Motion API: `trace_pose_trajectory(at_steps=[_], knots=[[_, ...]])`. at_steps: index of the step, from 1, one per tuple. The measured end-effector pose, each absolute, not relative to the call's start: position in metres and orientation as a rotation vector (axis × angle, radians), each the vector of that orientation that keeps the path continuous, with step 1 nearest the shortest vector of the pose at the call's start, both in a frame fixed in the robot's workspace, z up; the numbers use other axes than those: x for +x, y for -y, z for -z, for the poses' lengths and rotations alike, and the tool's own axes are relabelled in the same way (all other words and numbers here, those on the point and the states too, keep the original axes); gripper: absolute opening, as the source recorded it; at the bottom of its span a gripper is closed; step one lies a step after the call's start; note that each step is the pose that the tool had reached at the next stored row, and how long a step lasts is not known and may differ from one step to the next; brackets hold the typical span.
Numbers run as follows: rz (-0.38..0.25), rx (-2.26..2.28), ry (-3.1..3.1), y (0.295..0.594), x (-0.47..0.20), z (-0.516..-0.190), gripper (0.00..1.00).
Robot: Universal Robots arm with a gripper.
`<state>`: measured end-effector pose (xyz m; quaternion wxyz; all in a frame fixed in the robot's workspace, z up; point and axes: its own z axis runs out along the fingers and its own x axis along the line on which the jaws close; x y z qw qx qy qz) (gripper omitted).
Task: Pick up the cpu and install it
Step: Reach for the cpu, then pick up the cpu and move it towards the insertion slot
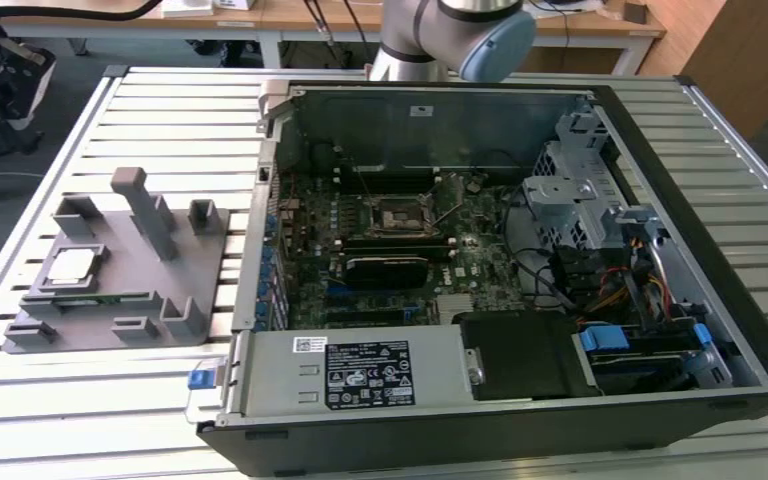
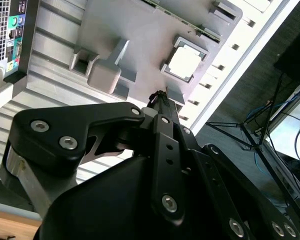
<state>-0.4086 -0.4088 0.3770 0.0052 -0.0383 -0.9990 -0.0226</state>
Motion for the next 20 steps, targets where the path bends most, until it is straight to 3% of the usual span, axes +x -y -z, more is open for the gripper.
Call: trace_pose_trajectory(at_steps=[20], knots=[[0.071,-0.120,3.128,0.409,-0.431,-0.375,0.11]])
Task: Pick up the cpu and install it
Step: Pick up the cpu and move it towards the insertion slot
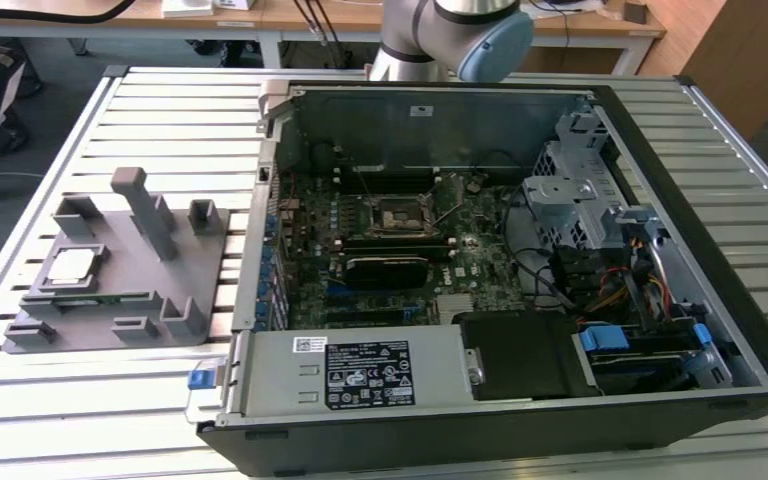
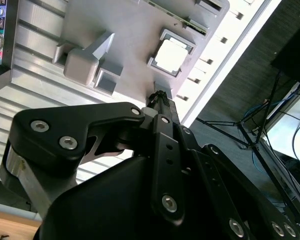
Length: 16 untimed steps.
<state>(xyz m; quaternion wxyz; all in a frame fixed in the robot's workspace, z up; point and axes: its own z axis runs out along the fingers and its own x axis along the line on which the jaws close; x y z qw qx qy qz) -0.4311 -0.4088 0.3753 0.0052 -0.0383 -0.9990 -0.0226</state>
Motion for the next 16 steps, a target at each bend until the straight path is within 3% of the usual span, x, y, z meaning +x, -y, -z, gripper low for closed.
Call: trace_pose_trajectory(at_steps=[16], knots=[[0.071,-0.120,3.128,0.4088,-0.4362,-0.3753,0.11]])
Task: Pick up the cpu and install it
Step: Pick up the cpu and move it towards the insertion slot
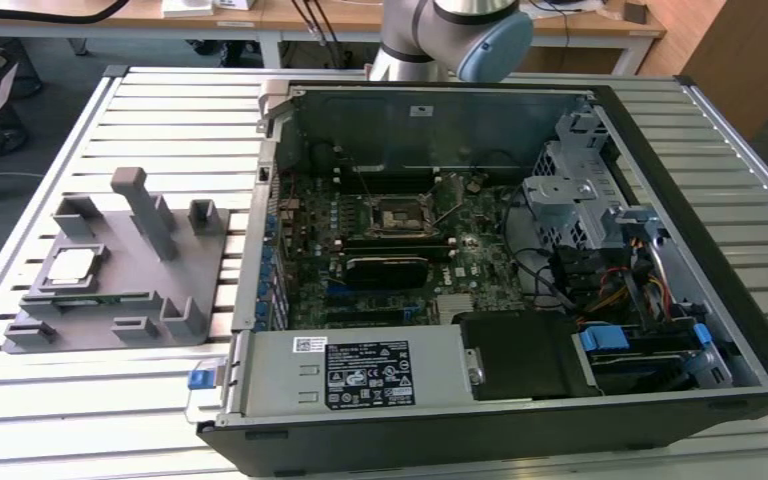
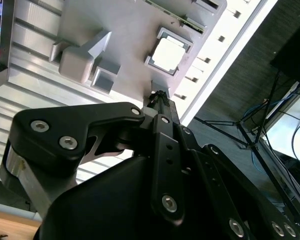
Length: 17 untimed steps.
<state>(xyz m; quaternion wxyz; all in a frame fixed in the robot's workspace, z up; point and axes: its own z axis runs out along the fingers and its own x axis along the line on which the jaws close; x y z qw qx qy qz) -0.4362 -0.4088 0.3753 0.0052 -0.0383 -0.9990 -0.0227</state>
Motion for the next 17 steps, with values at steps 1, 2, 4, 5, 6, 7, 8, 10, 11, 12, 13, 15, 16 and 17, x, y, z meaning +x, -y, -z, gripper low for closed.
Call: trace_pose_trajectory(at_steps=[1,2,4,5,6,7,8,10,11,12,13,15,16,17], knots=[[0.071,-0.120,3.128,0.4088,-0.4363,-0.3753,0.11],[0.071,-0.120,3.128,0.4088,-0.4363,-0.3753,0.11],[0.071,-0.120,3.128,0.4088,-0.4365,-0.3753,0.11],[0.071,-0.120,3.128,0.4088,-0.4366,-0.3753,0.11],[0.071,-0.120,3.128,0.4088,-0.4381,-0.3753,0.11],[0.071,-0.120,3.128,0.4088,-0.4400,-0.3752,0.11],[0.071,-0.120,3.128,0.4088,-0.4401,-0.3752,0.11],[0.071,-0.120,3.128,0.4088,-0.4405,-0.3752,0.11],[0.071,-0.120,3.128,0.4088,-0.4408,-0.3752,0.11],[0.071,-0.120,3.128,0.4088,-0.4408,-0.3752,0.11],[0.071,-0.120,3.128,0.4088,-0.4409,-0.3751,0.11],[0.071,-0.120,3.128,0.4088,-0.4414,-0.3749,0.11],[0.071,-0.120,3.128,0.4088,-0.4416,-0.3746,0.11],[0.071,-0.120,3.128,0.4088,-0.4417,-0.3742,0.11]])
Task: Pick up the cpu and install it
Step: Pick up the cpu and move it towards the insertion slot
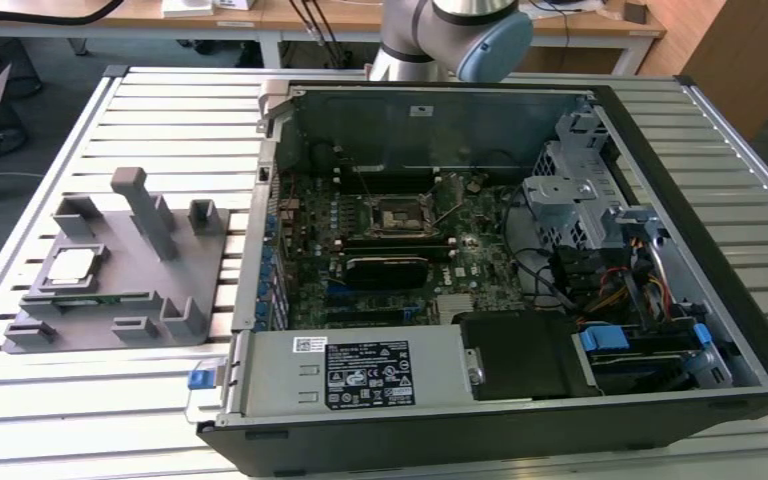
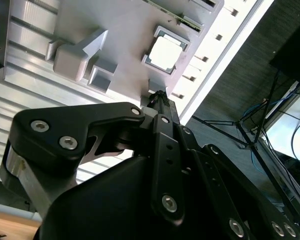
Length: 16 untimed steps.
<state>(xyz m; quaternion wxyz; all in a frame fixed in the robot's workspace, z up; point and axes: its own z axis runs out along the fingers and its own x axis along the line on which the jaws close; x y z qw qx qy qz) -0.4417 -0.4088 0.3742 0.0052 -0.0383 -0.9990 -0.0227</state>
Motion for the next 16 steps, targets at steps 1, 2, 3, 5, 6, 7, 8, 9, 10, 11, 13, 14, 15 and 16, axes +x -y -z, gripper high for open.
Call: trace_pose_trajectory(at_steps=[1,2,3,5,6,7,8,9,10,11,13,14,15,16], knots=[[0.071,-0.120,3.128,0.409,-0.442,-0.374,0.11],[0.071,-0.120,3.128,0.409,-0.442,-0.372,0.11],[0.071,-0.120,3.127,0.409,-0.442,-0.371,0.11],[0.071,-0.120,3.126,0.409,-0.442,-0.368,0.11],[0.071,-0.120,3.126,0.409,-0.442,-0.366,0.11],[0.071,-0.119,3.125,0.409,-0.442,-0.365,0.11],[0.070,-0.117,3.123,0.409,-0.442,-0.363,0.11],[0.070,-0.113,3.120,0.409,-0.442,-0.361,0.11],[0.070,-0.110,3.116,0.409,-0.442,-0.360,0.11],[0.070,-0.108,3.112,0.409,-0.442,-0.358,0.11],[0.070,-0.107,3.111,0.409,-0.442,-0.354,0.11],[0.069,-0.107,3.111,0.410,-0.442,-0.353,0.11],[0.070,-0.107,3.111,0.410,-0.442,-0.352,0.11],[0.070,-0.107,3.111,0.411,-0.442,-0.351,0.11]])
